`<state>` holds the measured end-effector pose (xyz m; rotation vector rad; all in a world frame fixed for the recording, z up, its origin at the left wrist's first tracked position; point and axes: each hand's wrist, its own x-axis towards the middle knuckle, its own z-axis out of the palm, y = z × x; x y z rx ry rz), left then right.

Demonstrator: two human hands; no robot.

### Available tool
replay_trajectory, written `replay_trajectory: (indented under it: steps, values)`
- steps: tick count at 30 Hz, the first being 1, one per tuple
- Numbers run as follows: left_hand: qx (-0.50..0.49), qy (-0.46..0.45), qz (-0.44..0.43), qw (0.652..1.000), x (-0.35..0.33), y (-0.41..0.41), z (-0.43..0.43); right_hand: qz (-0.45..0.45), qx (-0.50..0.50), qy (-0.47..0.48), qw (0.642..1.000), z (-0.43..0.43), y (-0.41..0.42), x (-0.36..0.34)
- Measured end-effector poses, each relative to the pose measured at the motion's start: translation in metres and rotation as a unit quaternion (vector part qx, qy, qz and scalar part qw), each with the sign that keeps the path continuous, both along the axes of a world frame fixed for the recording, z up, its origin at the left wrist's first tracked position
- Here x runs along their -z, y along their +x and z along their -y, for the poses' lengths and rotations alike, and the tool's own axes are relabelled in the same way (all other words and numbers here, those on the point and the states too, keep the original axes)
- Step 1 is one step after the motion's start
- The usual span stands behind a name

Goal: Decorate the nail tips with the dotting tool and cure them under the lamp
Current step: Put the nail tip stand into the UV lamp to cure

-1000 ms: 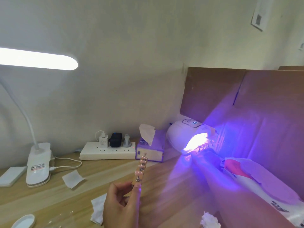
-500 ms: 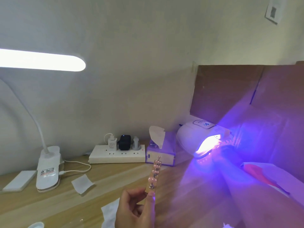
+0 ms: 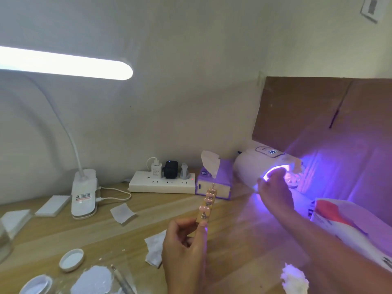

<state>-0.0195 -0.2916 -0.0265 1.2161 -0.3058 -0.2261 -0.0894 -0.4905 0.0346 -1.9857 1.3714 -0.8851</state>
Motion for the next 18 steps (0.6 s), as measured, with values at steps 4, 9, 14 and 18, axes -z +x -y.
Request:
replay_trajectory:
  steps: [4,9,14,18]
  values:
    - [0.013,0.008,0.008,1.0,-0.004,-0.005,-0.002,0.092,-0.15,0.161,0.971,-0.076,-0.005,0.019]
    - [0.037,0.031,0.035,0.998,-0.008,-0.012,-0.009,0.198,-0.25,0.373,0.871,-0.134,-0.014,0.021]
    - [0.052,0.029,0.061,0.996,-0.008,-0.012,-0.013,0.277,-0.24,0.403,0.839,-0.14,-0.01,0.019]
    - [0.073,0.047,0.092,0.992,-0.01,-0.015,-0.015,0.288,-0.193,0.414,0.842,-0.14,-0.008,0.021]
